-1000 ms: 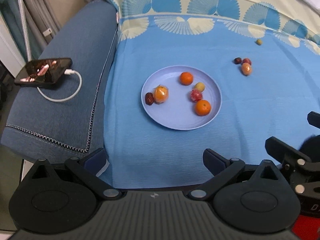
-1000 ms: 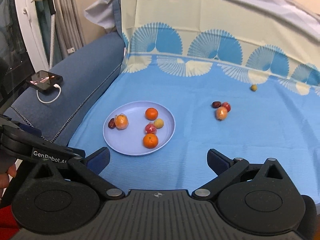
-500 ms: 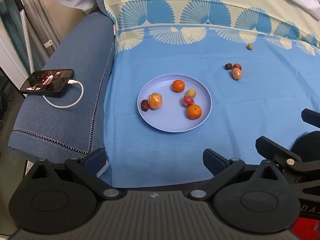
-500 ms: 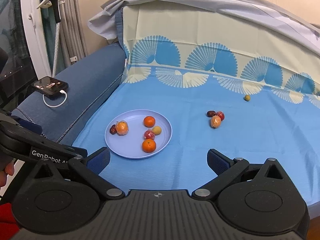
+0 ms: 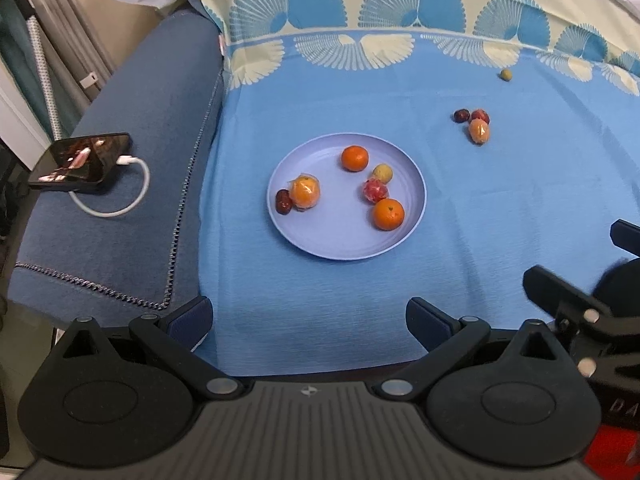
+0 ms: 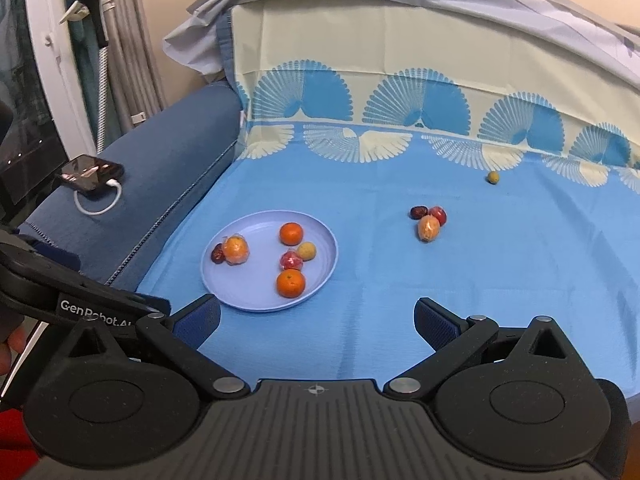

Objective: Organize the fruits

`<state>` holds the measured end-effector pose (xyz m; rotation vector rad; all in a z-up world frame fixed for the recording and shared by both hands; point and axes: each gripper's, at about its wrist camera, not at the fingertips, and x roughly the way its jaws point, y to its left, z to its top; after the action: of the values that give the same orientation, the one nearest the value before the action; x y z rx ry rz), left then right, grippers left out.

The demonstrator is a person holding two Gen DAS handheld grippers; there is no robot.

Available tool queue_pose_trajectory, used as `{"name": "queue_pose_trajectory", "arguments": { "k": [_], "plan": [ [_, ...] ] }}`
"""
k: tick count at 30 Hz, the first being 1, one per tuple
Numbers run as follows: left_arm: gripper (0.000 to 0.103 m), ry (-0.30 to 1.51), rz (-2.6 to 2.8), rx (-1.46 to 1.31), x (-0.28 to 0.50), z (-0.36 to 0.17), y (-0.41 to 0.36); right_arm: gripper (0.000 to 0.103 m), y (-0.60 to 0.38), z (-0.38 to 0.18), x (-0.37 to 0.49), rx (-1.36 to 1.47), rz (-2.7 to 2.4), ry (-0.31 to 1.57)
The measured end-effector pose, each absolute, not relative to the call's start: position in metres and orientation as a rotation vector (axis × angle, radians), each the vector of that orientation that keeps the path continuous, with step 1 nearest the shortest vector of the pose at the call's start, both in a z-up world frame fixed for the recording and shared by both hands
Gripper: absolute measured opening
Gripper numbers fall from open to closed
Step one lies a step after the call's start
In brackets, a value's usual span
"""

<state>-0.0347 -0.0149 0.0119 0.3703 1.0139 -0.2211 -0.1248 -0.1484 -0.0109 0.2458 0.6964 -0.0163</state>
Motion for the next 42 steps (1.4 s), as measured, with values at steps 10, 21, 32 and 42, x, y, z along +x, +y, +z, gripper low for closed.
{"name": "queue_pose_trajectory", "arguments": {
  "k": [10, 21, 32, 42],
  "plan": [
    [0.103, 1.021, -0.332, 0.416, 0.013, -0.007, -0.092, 0.102, -0.219, -0.040, -0.098, 0.334, -0.174, 0.725],
    [0.103, 1.030, -0.545, 0.418, 0.097, -0.083, -0.238, 0.102, -0.362, -0.103, 0.012, 0.262, -0.357, 0.691],
    [0.103, 0.961, -0.538, 0.429, 0.159, -0.142, -0.294, 0.102, -0.449, -0.182, 0.188, 0.239, -0.307, 0.647],
    [0.103, 0.996, -0.531, 0.446, 0.169, -0.162, -0.295, 0.102, -0.454, -0.227, 0.226, 0.200, -0.329, 0.657]
  ]
}}
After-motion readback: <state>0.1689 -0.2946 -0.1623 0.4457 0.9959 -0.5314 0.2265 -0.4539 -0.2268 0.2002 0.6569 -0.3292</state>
